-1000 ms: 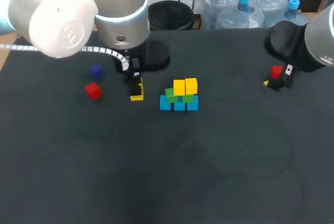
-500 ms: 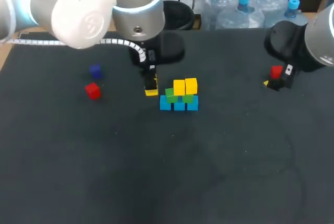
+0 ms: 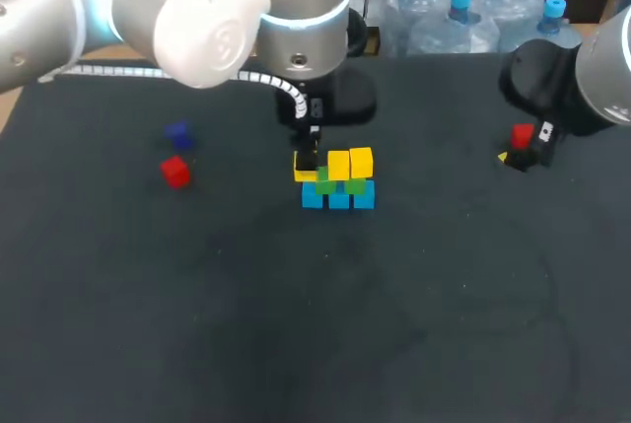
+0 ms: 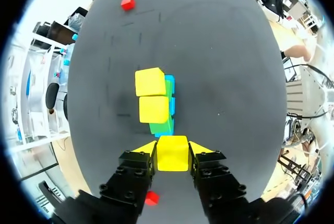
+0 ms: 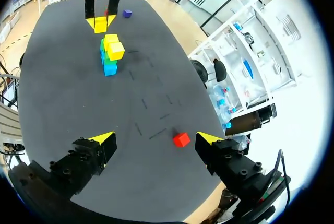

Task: Place the blue cubes, place green cubes on the blue cubes, place the yellow cubes on the green cubes, then place the red cubes on the yellow cubes, and place purple cube on the red cubes.

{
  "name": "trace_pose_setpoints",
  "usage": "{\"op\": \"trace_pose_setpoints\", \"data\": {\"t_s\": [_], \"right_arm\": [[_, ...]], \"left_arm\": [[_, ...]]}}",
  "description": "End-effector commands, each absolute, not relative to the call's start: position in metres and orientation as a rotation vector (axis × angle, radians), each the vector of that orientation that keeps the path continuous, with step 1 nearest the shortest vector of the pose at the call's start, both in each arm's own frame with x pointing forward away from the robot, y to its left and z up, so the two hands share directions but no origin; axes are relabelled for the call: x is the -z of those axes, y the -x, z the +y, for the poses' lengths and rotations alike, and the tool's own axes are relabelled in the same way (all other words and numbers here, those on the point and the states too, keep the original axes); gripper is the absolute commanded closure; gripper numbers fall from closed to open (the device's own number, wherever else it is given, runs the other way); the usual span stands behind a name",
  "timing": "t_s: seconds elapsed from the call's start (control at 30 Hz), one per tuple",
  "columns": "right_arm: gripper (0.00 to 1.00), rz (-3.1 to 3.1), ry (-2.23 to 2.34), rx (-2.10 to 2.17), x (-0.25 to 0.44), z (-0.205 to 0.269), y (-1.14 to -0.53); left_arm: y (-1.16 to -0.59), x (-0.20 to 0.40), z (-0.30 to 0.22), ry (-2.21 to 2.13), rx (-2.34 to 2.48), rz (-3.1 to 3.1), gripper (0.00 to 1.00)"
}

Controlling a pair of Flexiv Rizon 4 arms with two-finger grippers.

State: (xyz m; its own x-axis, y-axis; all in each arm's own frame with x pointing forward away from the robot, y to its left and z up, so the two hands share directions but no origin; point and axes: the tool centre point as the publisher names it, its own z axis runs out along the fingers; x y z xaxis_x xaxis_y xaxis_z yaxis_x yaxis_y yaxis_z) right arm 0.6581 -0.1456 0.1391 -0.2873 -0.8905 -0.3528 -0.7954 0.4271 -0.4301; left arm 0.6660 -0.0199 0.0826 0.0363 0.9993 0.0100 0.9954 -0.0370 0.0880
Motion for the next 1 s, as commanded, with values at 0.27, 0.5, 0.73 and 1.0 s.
{"op": "trace_pose_setpoints", "data": {"t_s": [0.27,0.5,0.73,1.0], "right_arm": [[0.00,2.136,1.411,0.235,-0.138,-0.146,-0.656],[0.00,2.136,1.411,0.235,-0.138,-0.146,-0.656],[0.00,2.136,1.411,0.235,-0.138,-0.146,-0.656],[0.00,2.136,1.411,0.235,-0.138,-0.146,-0.656]], "left_arm": [[-0.673,-0.072,-0.035,-2.247,-0.106,2.154,1.00],[-0.676,-0.067,-0.036,-2.251,-0.107,2.161,1.00],[-0.679,-0.062,-0.036,-2.249,-0.109,2.171,1.00],[-0.682,-0.056,-0.034,-2.242,-0.118,2.193,1.00]]}}
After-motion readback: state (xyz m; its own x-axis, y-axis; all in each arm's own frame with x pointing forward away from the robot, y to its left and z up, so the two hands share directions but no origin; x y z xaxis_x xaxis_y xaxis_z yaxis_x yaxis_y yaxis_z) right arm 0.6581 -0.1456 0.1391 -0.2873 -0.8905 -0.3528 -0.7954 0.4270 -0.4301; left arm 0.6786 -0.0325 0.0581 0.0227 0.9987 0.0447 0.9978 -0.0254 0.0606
